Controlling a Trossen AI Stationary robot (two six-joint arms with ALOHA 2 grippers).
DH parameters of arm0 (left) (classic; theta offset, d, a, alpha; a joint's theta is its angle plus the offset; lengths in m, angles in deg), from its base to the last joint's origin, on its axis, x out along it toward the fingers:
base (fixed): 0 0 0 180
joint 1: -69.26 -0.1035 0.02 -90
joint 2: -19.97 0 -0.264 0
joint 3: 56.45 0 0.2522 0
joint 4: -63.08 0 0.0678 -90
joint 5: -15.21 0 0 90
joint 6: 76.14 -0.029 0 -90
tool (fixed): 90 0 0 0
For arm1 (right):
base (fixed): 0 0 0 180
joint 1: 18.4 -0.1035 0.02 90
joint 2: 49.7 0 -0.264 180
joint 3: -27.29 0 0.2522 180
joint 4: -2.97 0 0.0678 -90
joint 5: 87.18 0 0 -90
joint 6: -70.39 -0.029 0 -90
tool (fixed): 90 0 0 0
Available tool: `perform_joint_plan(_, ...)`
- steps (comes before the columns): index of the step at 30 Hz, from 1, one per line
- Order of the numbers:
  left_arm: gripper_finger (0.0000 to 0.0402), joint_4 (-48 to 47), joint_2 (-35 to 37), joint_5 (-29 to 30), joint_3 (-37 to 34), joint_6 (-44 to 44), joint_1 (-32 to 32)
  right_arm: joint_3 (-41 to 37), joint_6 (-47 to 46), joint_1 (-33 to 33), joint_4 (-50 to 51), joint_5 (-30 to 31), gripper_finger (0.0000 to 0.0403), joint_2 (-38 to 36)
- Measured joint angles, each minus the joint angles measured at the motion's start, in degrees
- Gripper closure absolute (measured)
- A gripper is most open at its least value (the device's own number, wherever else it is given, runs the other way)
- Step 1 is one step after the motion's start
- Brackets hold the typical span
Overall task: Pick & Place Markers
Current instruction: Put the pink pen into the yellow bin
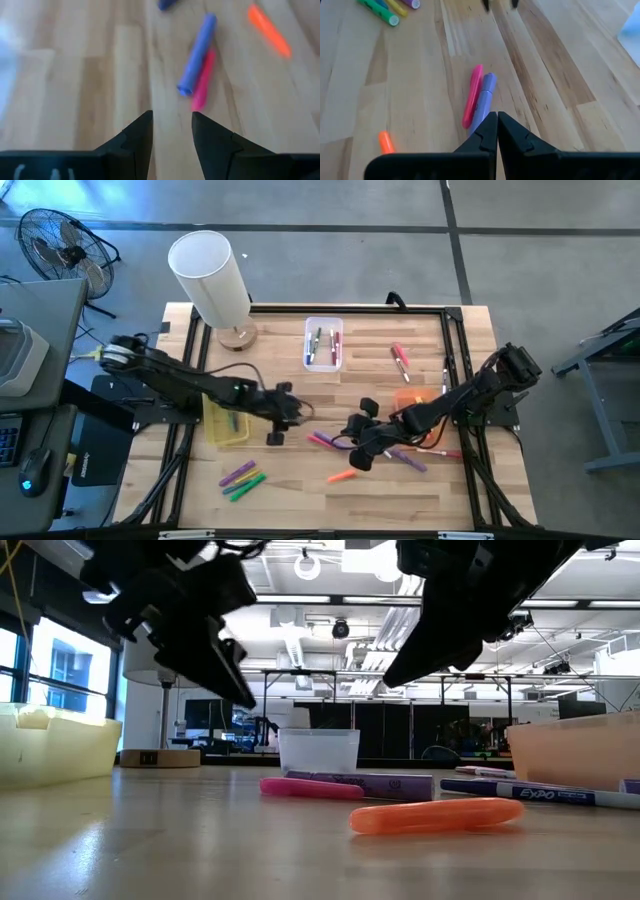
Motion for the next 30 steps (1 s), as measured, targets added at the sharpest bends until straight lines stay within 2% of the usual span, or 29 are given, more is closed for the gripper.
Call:
perform_joint_plan(6,0.0269,-10.11,-9.95,-0.62,10.33,-6.29,2.37,0.02,0.04,-0.73,0.02,-0.03,0.0401,0.00)
perform_joint_plan(14,0.0269,-16.64,-20.55,-0.60,20.97,-10.70,4.96,0.02,0.15,-0.69,0.02,-0.04,0.0401,0.00)
perform_joint_plan(30,0.0269,-16.22,-24.84,-2.16,22.29,-10.21,4.03,0.07,0.17,-0.69,-0.39,-0.06,0.0402,0.00)
